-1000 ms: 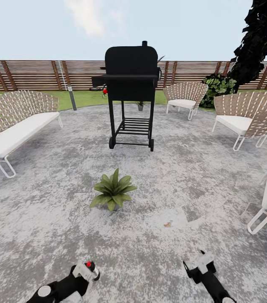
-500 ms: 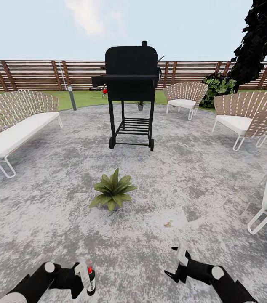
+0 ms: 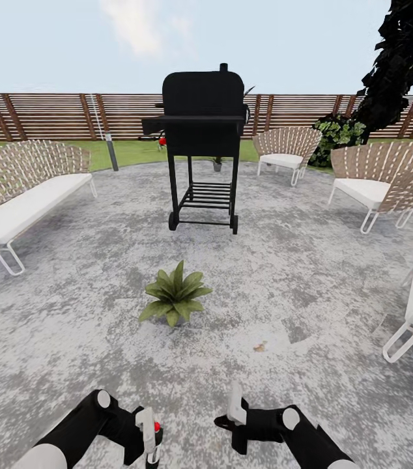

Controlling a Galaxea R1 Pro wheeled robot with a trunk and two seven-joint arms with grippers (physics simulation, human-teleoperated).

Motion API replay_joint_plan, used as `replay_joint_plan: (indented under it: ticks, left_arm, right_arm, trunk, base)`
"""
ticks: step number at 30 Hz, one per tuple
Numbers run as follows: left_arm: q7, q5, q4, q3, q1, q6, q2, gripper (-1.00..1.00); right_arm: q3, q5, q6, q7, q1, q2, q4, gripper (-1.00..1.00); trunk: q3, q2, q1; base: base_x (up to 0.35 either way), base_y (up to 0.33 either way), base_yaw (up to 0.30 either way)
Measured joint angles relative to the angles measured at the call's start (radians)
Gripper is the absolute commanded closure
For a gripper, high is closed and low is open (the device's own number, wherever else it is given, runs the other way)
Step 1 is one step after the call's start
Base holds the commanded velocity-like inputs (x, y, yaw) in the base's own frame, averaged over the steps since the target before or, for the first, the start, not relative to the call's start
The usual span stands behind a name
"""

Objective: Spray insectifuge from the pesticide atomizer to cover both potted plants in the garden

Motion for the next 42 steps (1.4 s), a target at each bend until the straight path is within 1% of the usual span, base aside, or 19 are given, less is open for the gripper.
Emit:
replay_joint_plan:
  ticks: [3, 7, 11, 12, 15, 20, 23, 28, 32, 38, 42]
  left_arm:
    - [-0.001, -0.003, 0.0, 0.0, -0.001, 0.0, -0.005, 1.0]
    - [-0.001, -0.005, 0.0, 0.0, -0.002, -0.002, -0.025, 1.0]
    - [-0.001, -0.005, -0.001, -0.001, -0.003, -0.004, -0.054, 1.0]
    - [-0.001, -0.005, -0.002, -0.001, -0.003, -0.004, -0.068, 1.0]
    - [0.0, -0.002, -0.004, -0.005, -0.004, -0.005, -0.089, 1.0]
    - [0.0, -0.002, -0.008, -0.006, -0.004, -0.006, -0.114, 1.0]
    - [-0.001, -0.007, -0.008, -0.007, -0.004, -0.007, -0.123, 1.0]
    - [-0.001, -0.033, -0.008, -0.006, -0.004, -0.007, -0.138, 1.0]
    - [0.0, -0.04, -0.008, -0.005, -0.004, -0.006, -0.148, 1.0]
    - [0.0, -0.046, -0.008, -0.005, -0.004, -0.004, -0.15, 1.0]
    - [0.001, -0.07, -0.008, -0.004, -0.003, -0.002, -0.15, 1.0]
  right_arm:
    - [0.0, 0.0, 0.0, 0.014, 0.0, 0.009, 0.0, 1.0]
    - [0.001, -0.001, -0.001, 0.018, 0.0, 0.018, 0.001, 1.0]
    - [0.001, -0.001, -0.001, 0.019, 0.0, 0.04, 0.001, 1.0]
    - [0.002, -0.001, -0.002, 0.019, 0.0, 0.044, 0.001, 1.0]
    - [0.001, -0.001, -0.002, 0.019, 0.0, 0.047, 0.001, 1.0]
    - [0.001, -0.003, -0.002, 0.018, 0.0, 0.047, 0.001, 1.0]
    - [0.001, -0.003, -0.002, 0.017, 0.0, 0.047, 0.001, 1.0]
    - [0.001, -0.003, -0.002, 0.017, 0.0, 0.047, 0.001, 1.0]
    - [0.001, -0.003, -0.002, 0.017, 0.0, 0.048, 0.001, 1.0]
    - [0.0, -0.003, -0.002, 0.017, 0.0, 0.049, 0.001, 1.0]
    - [0.001, -0.003, -0.002, 0.017, 0.0, 0.057, 0.001, 1.0]
  trunk:
    - [0.0, 0.0, 0.0]
    - [0.0, 0.0, 0.0]
    - [0.0, 0.0, 0.0]
    - [0.0, 0.0, 0.0]
    - [0.0, 0.0, 0.0]
    - [0.0, 0.0, 0.0]
    - [0.0, 0.0, 0.0]
    - [0.0, 0.0, 0.0]
    - [0.0, 0.0, 0.0]
    - [0.0, 0.0, 0.0]
    - [0.0, 0.0, 0.0]
  base:
    - [0.0, 0.0, 0.0]
    - [0.0, 0.0, 0.0]
    - [0.0, 0.0, 0.0]
    - [0.0, 0.0, 0.0]
    - [0.0, 0.0, 0.0]
    - [0.0, 0.0, 0.0]
    - [0.0, 0.0, 0.0]
    - [0.0, 0.0, 0.0]
    - [0.0, 0.0, 0.0]
    - [0.0, 0.0, 0.0]
    - [0.0, 0.0, 0.0]
